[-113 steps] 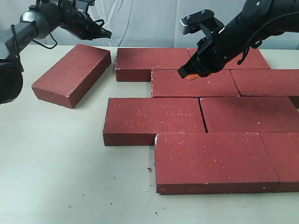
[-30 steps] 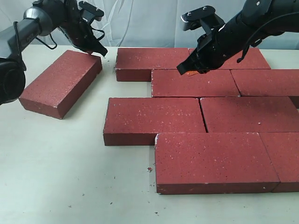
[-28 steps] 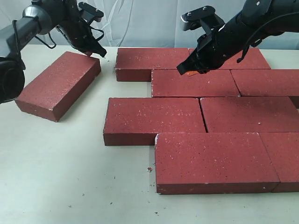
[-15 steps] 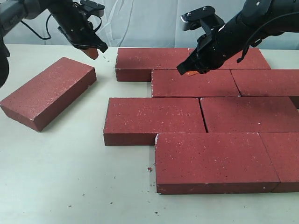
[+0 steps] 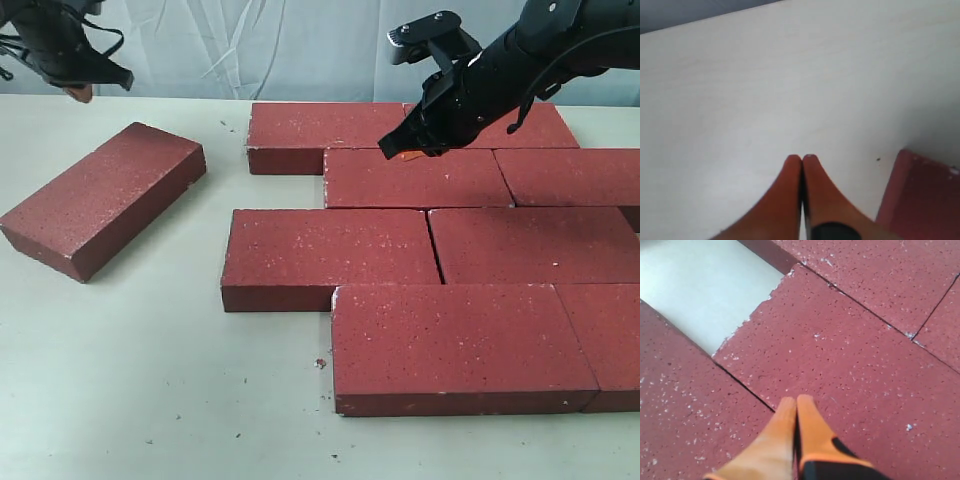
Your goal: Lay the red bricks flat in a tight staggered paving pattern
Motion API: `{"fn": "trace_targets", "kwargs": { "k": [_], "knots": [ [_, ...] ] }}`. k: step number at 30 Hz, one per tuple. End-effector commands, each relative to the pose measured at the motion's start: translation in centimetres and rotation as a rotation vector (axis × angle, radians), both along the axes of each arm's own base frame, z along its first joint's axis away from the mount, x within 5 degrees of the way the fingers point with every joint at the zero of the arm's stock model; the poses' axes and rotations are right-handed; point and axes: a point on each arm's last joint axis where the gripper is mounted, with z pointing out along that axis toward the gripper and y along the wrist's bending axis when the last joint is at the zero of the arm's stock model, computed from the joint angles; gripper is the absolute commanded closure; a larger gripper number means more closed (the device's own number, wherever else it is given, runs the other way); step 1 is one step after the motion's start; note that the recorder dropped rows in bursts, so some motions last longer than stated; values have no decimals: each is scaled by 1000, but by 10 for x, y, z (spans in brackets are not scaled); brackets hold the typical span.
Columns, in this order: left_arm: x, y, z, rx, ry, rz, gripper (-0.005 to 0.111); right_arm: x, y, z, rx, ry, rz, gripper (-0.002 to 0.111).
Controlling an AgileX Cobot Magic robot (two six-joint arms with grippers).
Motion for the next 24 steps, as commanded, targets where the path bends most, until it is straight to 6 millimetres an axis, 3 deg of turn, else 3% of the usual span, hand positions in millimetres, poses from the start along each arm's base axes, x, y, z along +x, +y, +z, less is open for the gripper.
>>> {"fn": "trace_targets", "kwargs": {
  "k": [1,9,18,24],
  "knots": [
    [7,-17,-30,-133,-6,-13,107,1,-2,-1,-1,-8,-6,109],
    [5,-33,-40,-248,38,-100,107,2,-2,0,1,-13,-9,109],
    [-13,-61,-27,-431,142,-464,107,2,-2,0,1,-13,-9,109],
    [-13,-61,-19,-426,126,-475,107,2,-2,0,1,-13,-9,109]
  ]
}}
